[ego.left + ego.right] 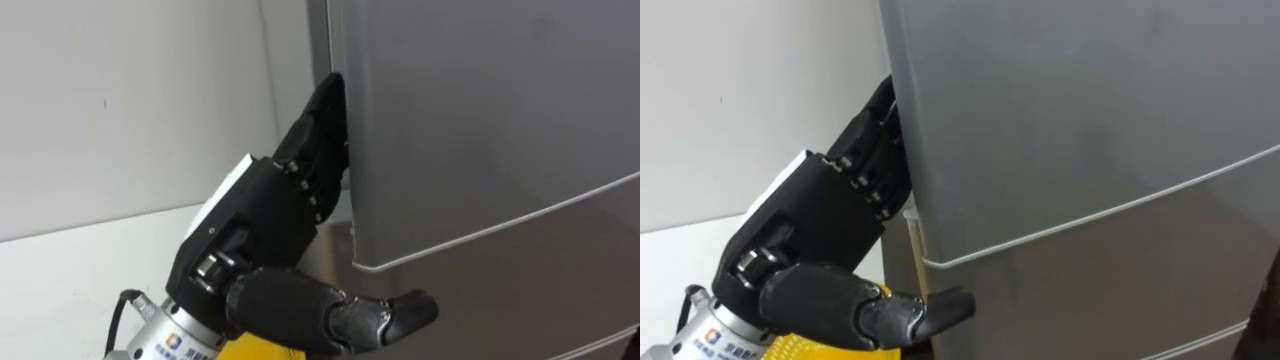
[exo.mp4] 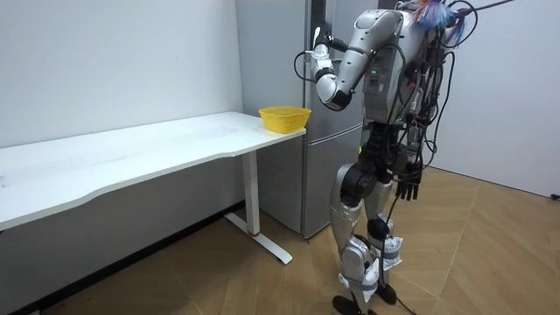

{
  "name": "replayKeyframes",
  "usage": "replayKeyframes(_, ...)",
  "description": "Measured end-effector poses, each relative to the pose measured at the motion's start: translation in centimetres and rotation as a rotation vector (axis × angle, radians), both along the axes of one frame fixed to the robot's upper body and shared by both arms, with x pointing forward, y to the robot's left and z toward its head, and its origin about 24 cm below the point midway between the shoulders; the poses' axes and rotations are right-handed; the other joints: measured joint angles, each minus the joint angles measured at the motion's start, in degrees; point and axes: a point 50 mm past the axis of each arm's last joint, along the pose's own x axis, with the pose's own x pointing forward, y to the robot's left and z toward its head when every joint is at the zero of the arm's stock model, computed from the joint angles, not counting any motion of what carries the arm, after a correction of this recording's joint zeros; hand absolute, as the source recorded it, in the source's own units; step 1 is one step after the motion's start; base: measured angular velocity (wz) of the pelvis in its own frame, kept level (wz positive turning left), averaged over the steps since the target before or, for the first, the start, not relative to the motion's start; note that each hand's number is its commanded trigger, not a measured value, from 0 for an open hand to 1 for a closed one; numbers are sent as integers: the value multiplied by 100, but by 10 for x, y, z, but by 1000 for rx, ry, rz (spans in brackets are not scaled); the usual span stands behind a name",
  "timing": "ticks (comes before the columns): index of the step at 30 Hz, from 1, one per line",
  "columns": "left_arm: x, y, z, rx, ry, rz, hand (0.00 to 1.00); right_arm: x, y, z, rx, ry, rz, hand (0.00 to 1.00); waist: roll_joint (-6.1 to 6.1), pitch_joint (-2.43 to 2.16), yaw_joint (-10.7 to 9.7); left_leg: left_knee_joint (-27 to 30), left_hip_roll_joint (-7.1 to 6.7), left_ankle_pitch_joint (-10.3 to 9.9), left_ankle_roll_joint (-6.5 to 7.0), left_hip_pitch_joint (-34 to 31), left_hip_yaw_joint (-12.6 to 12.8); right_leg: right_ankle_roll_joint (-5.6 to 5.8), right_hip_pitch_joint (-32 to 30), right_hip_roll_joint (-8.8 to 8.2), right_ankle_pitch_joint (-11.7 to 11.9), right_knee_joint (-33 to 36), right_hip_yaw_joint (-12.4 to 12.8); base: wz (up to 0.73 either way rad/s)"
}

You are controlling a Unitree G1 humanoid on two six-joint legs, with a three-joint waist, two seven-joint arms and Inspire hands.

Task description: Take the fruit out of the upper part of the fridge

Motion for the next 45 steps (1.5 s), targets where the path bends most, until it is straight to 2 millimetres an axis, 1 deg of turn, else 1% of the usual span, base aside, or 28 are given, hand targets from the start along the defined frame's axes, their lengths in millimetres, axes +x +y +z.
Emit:
replayKeyframes(1,2,-1,-2,-4,9,1,0,-1,0,0,-1,3,2,0,5,4,-29,-3,10,-11,18,12,53,10,40,5,26,-53,4,4)
replayKeyframes(2,3,-1,-2,-7,11,0,0,-1,0,0,-2,3,6,0,20,11,-64,-26,25,-40,74,23,98,18,46,15,35,-54,4,0)
replayKeyframes(3,4,-1,-2,-8,12,1,0,-1,0,0,-2,3,6,0,24,13,-79,-40,28,-43,86,26,114,27,45,14,41,-54,5,0)
replayKeyframes(5,5,-1,-2,-11,11,3,0,-1,0,0,-3,1,4,0,37,22,-160,-73,24,-62,123,10,132,51,32,14,63,-53,102,2)
replayKeyframes(6,5,-1,-2,-12,10,2,0,-1,0,0,-2,1,2,0,36,22,-182,-72,20,-61,132,2,132,55,22,16,65,-48,170,6)
replayKeyframes(7,5,-2,-1,-14,8,-2,0,-1,0,0,-1,3,-2,0,35,22,-185,-69,14,-60,145,-29,140,68,-20,30,74,-36,293,0)
replayKeyframes(8,4,-2,0,-40,17,-21,0,0,0,0,-1,0,-2,0,68,11,-194,-59,10,-52,163,-71,143,75,-61,25,105,-41,343,0)
replayKeyframes(12,4,-4,0,-71,32,-52,0,-1,-1,0,-2,0,-3,0,65,16,-251,-58,-6,-51,185,-62,151,95,-66,17,132,-50,377,0)
replayKeyframes(14,3,-5,-1,-84,38,-69,0,-1,-2,0,-3,0,-3,0,65,16,-275,-52,-9,-66,208,-59,173,121,-69,41,151,-55,494,0)
replayKeyframes(19,2,-8,-1,-99,47,-94,0,0,-2,1,-1,-10,-2,0,71,13,-335,-35,-12,-99,261,-49,261,166,-75,47,186,-59,621,-6)
replayKeyframes(24,1,-12,-2,-97,49,-109,0,-3,-2,1,10,0,-13,0,73,11,-392,-25,-15,-127,308,-34,333,173,-85,36,229,-51,630,-6)
replayKeyframes(26,1,-12,-1,-98,46,-111,0,-2,-2,1,17,-2,-16,0,72,10,-392,-55,-15,-129,322,-36,437,196,-140,23,251,-42,634,-17)
replayKeyframes(27,1,-12,-1,-99,45,-111,0,-2,-2,1,17,-4,-19,0,72,10,-395,-63,-15,-126,328,-40,446,203,-150,23,267,-46,636,-12)
replayKeyframes(31,0,-13,-2,-94,47,-118,0,-3,-4,1,15,-6,-35,0,67,11,-487,-73,-15,-125,355,-35,476,218,-157,20,317,-48,636,-1)
replayKeyframes(34,0,-15,-2,-92,49,-125,0,-3,-6,2,12,-6,-42,0,61,12,-488,-82,-15,-133,375,-14,564,225,-160,10,330,-50,637,-10)
replayKeyframes(37,-1,-16,-3,-89,50,-136,0,-3,-7,2,9,-5,-42,0,61,12,-501,-106,-15,-148,399,-13,598,232,-167,10,359,-52,637,-5)
replayKeyframes(39,-2,-19,-4,-84,49,-151,0,-5,-7,2,8,-2,-43,0,41,22,-507,-114,-15,-144,407,-1,631,229,-169,12,377,-48,672,-3)
replayKeyframes(40,-2,-19,-4,-81,44,-163,0,-4,-7,2,7,-5,-42,0,32,24,-498,-115,-14,-144,409,-9,692,229,-207,18,377,-49,770,-14)
replayKeyframes(41,-3,-20,-3,-78,36,-176,0,-2,-8,3,7,-11,-45,0,54,11,-507,-119,-14,-147,424,-24,716,241,-241,23,388,-44,825,-15)
replayKeyframes(43,-4,-22,-4,-69,28,-204,0,-4,-8,3,8,-16,-72,0,47,8,-535,-117,-14,-143,440,-39,728,268,-233,21,434,-59,840,-4)
replayKeyframes(45,-5,-26,-3,-55,17,-240,0,-6,-8,3,9,-21,-106,0,45,10,-553,-112,-14,-144,459,-39,757,270,-241,23,456,-58,907,-2)
